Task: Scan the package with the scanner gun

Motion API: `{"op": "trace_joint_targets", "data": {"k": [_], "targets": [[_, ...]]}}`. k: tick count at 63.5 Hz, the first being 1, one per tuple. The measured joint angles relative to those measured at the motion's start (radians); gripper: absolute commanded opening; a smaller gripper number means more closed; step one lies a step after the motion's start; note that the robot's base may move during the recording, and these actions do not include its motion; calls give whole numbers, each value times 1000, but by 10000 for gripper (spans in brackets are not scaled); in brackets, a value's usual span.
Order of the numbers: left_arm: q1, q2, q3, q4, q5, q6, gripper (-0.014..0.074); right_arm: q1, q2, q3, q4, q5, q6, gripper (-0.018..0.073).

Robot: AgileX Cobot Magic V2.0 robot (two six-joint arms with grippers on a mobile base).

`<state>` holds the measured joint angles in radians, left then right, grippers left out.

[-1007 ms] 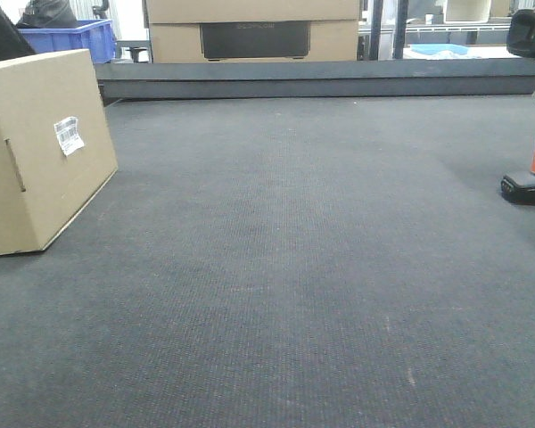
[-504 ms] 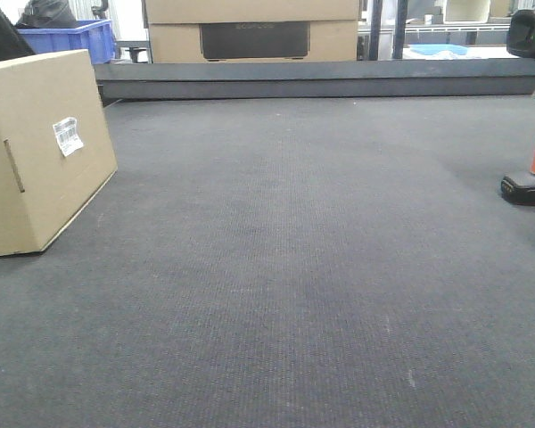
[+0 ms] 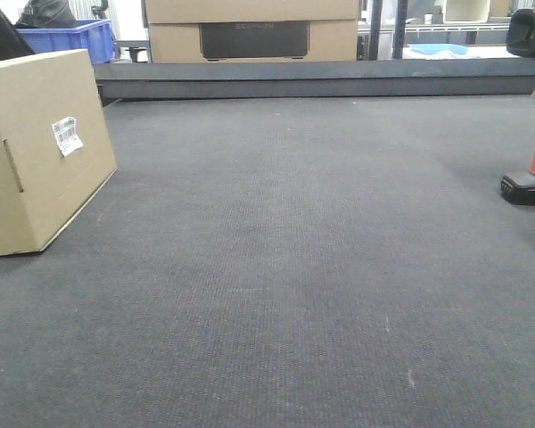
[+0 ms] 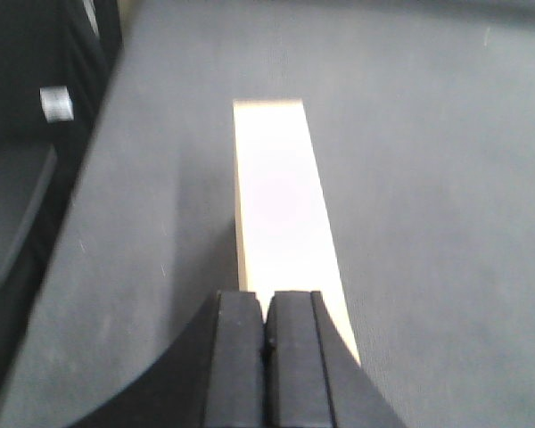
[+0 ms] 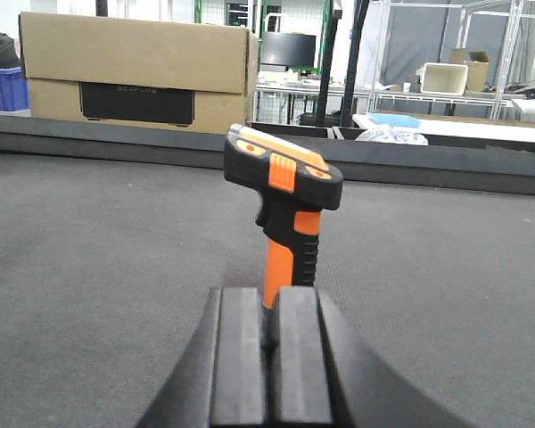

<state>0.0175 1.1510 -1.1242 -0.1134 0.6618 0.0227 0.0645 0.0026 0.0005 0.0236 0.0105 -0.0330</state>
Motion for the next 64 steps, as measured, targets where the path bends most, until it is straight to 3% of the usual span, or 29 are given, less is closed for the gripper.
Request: {"op": "trace_joint_targets", "data": {"k": [10,21,32,39,51,64], "targets": [[-52,209,-230,21,161,-9,-111,0,0,0,0,0,0,-162],[-121,426,-437,194,327,-217,-111,0,0,0,0,0,0,-162],[-126,514,-498,210,389,-270,-104,0,0,0,0,0,0,-162],[-126,520,-499,199,405,-276,78,0,0,0,0,0,0,-162],[-126,522,-503,195,415,-278,624,0,0,0,0,0,0,-162],[-126,552,-475,177,423,-280,489,0,0,0,0,0,0,-162]]}}
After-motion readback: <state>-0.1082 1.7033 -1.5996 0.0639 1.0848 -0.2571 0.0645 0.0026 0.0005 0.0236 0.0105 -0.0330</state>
